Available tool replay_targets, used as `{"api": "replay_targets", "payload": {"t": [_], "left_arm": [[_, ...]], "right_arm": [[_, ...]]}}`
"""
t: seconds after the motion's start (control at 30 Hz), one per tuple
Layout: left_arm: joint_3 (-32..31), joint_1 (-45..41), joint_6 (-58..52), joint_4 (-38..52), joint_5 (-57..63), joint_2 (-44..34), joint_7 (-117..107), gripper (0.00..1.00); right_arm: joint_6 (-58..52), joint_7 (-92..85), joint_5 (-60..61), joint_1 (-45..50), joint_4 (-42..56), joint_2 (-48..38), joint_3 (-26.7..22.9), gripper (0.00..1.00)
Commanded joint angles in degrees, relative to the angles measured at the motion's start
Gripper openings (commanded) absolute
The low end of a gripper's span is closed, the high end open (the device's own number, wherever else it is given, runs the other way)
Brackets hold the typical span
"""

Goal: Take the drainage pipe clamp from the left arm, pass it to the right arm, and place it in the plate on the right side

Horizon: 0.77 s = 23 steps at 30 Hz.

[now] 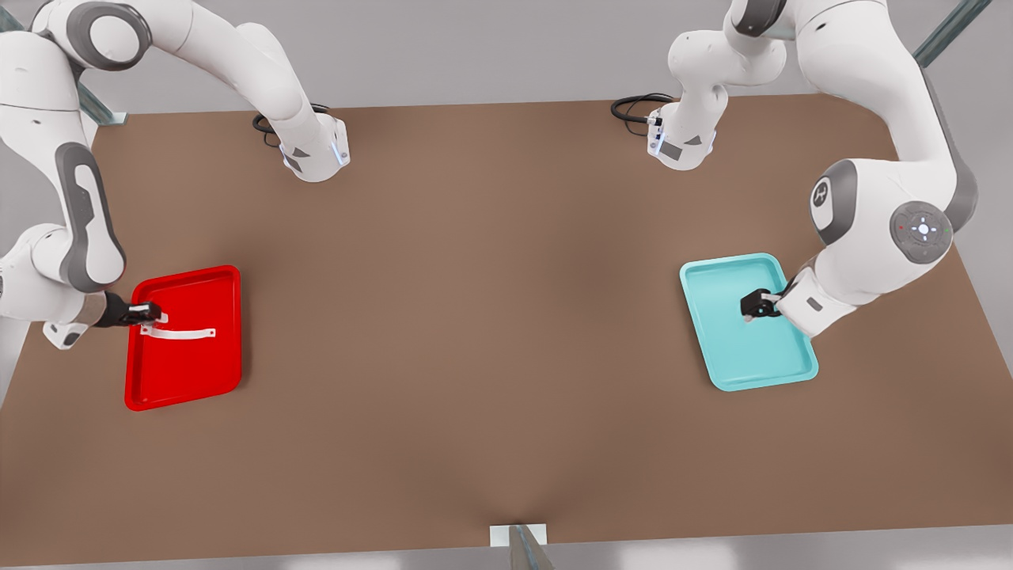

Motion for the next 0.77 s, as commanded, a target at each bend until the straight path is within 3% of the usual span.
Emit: {"api": "replay_targets", "payload": {"t": [0.0, 0.07, 0.13, 0.2, 0.23, 0.33, 0.47, 0.5, 0.53, 0.57, 0.6, 0.73], "left_arm": [[0.0, -0.6, -2.1, 0.1, 1.0, -0.5, 1.9, 1.0], [0.0, -0.5, -2.2, 0.1, 1.0, -0.5, 1.9, 1.0], [0.0, -0.9, -2.2, 0.2, 1.1, -0.8, 1.4, 1.0], [0.0, -1.0, -2.1, 0.3, 1.2, -1.0, 1.3, 1.0], [0.0, -1.0, -2.1, 0.3, 1.2, -0.9, 1.4, 1.0], [0.0, -1.0, -2.0, 1.2, 1.3, -0.4, 1.7, 1.0], [0.1, -0.9, -1.4, 1.4, 1.4, -0.1, 1.9, 1.0], [0.1, -0.9, -1.4, 1.6, 1.4, 0.3, 1.9, 1.0], [0.2, -0.9, -0.6, 1.6, 1.5, 0.6, 1.8, 1.0], [0.2, -0.5, -0.6, 2.4, 1.5, 0.6, 1.8, 1.0], [0.2, -0.5, -0.6, 2.6, 1.5, 0.7, 1.8, 1.0], [0.2, -0.6, -0.6, 2.6, 1.4, 0.7, 1.7, 1.0]], "right_arm": [[-0.6, -7.6, -1.9, 0.2, 0.2, -1.3, 1.8, 1.0], [-9.8, 0.5, -1.9, -0.6, 1.8, -6.9, 8.8, 1.0], [-21.4, 11.5, -3.2, 0.1, 9.6, -9.2, 19.1, 1.0], [-25.5, 23.1, -3.8, 0.2, 14.7, -9.2, 29.7, 1.0], [-26.8, 27.2, -4.4, 1.6, 16.4, -9.2, 32.3, 1.0], [-31.2, 35.9, -5.7, 13.2, 23.9, -9.2, 33.2, 1.0], [-32.3, 35.0, -3.5, 16.3, 25.7, -11.2, 32.5, 1.0], [-32.7, 32.7, 0.8, 27.1, 25.8, -15.9, 17.8, 1.0], [-35.9, 29.6, 7.2, 48.4, 28.5, -19.3, -8.9, 1.0], [-37.7, 27.3, 11.4, 65.0, 28.6, -22.2, -29.4, 1.0], [-37.3, 25.6, 12.4, 71.6, 26.5, -23.8, -37.0, 1.0], [-34.7, 25.7, 14.0, 71.3, 25.2, -22.2, -37.4, 1.0]]}}
